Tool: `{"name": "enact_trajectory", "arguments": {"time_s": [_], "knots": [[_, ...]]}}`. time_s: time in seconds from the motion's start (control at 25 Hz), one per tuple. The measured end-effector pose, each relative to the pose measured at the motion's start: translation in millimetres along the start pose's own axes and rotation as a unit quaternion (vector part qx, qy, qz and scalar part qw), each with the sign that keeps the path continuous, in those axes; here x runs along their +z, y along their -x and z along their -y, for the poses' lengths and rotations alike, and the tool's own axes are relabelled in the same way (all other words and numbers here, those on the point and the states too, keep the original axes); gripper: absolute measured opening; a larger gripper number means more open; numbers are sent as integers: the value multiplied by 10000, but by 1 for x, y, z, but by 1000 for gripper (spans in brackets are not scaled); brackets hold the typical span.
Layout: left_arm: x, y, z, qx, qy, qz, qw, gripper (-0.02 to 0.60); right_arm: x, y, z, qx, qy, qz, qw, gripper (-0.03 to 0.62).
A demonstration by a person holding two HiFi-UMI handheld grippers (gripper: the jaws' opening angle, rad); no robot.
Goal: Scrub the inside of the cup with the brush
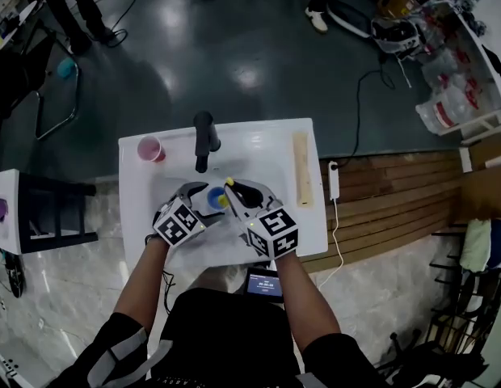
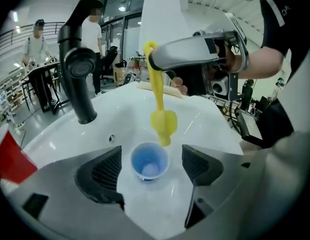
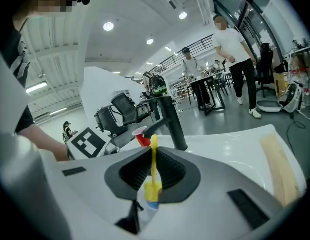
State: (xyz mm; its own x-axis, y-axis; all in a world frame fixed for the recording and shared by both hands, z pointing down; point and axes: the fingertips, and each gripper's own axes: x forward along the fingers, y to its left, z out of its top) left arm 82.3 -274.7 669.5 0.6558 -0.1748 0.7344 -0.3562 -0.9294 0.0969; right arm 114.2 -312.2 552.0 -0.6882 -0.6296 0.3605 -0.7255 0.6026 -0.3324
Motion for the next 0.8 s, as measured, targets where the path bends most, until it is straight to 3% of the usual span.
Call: {"name": "enact_trajectory", "arguments": {"time_s": [0.28,0.8], "knots": [[-21,-31,-7,-84,-135,-304,9994,374,-32,-33,13,-37,-14,-259,9997,40],[-30,-51,-14,-20,-173,-217,9996,373,-77,-71,18,-24,415,-552,9976,40]]}}
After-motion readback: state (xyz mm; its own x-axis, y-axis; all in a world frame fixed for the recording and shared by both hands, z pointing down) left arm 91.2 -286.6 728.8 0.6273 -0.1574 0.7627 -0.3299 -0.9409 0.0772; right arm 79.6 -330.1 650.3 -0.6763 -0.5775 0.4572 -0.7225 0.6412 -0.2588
